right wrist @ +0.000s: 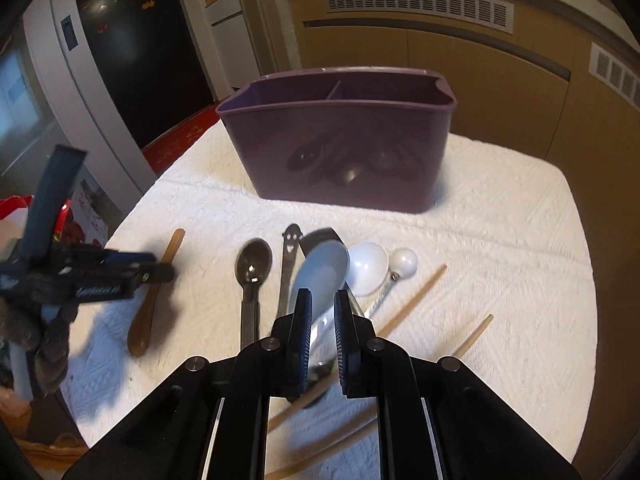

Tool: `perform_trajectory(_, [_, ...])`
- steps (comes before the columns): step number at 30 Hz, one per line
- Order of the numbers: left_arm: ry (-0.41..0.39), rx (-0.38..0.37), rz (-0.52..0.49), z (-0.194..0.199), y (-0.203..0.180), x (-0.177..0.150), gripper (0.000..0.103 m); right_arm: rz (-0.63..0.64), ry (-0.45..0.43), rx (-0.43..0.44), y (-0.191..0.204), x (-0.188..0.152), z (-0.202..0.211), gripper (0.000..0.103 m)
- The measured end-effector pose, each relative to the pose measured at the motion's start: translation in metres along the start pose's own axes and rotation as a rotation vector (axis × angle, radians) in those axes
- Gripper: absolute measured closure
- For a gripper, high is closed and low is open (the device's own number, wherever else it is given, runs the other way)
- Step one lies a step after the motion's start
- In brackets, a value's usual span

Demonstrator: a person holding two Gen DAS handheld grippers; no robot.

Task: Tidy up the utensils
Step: 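Lift the wooden spoon with the left tool while the right tool lifts the blue spoon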

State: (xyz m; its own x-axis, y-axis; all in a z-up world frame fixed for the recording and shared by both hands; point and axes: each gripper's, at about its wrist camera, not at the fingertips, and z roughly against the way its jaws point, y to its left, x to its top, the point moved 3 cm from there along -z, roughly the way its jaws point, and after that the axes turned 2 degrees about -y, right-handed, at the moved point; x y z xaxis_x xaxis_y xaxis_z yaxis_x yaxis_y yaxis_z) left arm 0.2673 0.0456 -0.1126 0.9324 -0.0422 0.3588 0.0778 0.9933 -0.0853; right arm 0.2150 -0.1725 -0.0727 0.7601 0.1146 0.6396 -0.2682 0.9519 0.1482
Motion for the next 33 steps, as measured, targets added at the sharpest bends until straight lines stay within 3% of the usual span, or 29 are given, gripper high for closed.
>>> perform_trajectory(3, [-0.005, 0.032, -0.021, -0.003, -0.006, 0.005, 0.072, -0.016, -0.009, 0.008, -0.012, -0.008, 0.006, 0.09])
perform_trajectory(7, [-0.037, 0.039, -0.077, -0.003, -0.015, 0.007, 0.092, -0.044, -0.021, 0.002, -0.021, -0.012, 0.009, 0.089])
perform_trajectory(11, [-0.062, 0.023, -0.151, 0.002, -0.029, -0.005, 0.093, -0.041, -0.014, -0.008, -0.02, -0.014, 0.008, 0.084])
perform_trajectory(15, [-0.068, 0.042, -0.208, 0.004, -0.037, -0.018, 0.092, -0.04, -0.01, -0.024, -0.012, -0.011, 0.003, 0.045])
perform_trajectory(17, [-0.069, 0.052, -0.221, 0.006, -0.036, -0.024, 0.092, -0.041, -0.002, -0.032, -0.006, -0.008, -0.005, 0.043])
perform_trajectory(19, [-0.067, 0.057, -0.23, 0.009, -0.035, -0.029, 0.086, -0.038, 0.015, -0.039, 0.001, -0.005, -0.014, 0.043])
perform_trajectory(21, [-0.064, 0.066, -0.219, 0.01, -0.029, -0.032, 0.072, -0.043, 0.035, -0.056, 0.008, -0.001, -0.026, 0.043])
perform_trajectory(23, [-0.057, 0.053, -0.183, 0.01, -0.019, -0.033, 0.053, -0.057, 0.052, -0.071, 0.013, 0.002, -0.037, 0.043])
perform_trajectory(24, [-0.047, 0.033, -0.159, 0.008, -0.013, -0.033, 0.049, -0.062, 0.057, -0.08, 0.015, 0.004, -0.041, 0.043])
perform_trajectory(30, [-0.059, -0.006, -0.171, 0.008, -0.012, -0.037, 0.041, -0.056, 0.085, -0.176, 0.021, 0.013, -0.065, 0.043])
perform_trajectory(32, [-0.053, -0.025, -0.167, 0.006, -0.013, -0.035, 0.034, -0.053, 0.088, -0.194, 0.02, 0.014, -0.068, 0.044])
perform_trajectory(33, [-0.056, -0.022, -0.162, 0.005, -0.014, -0.035, 0.034, -0.046, 0.091, -0.186, 0.022, 0.014, -0.068, 0.053])
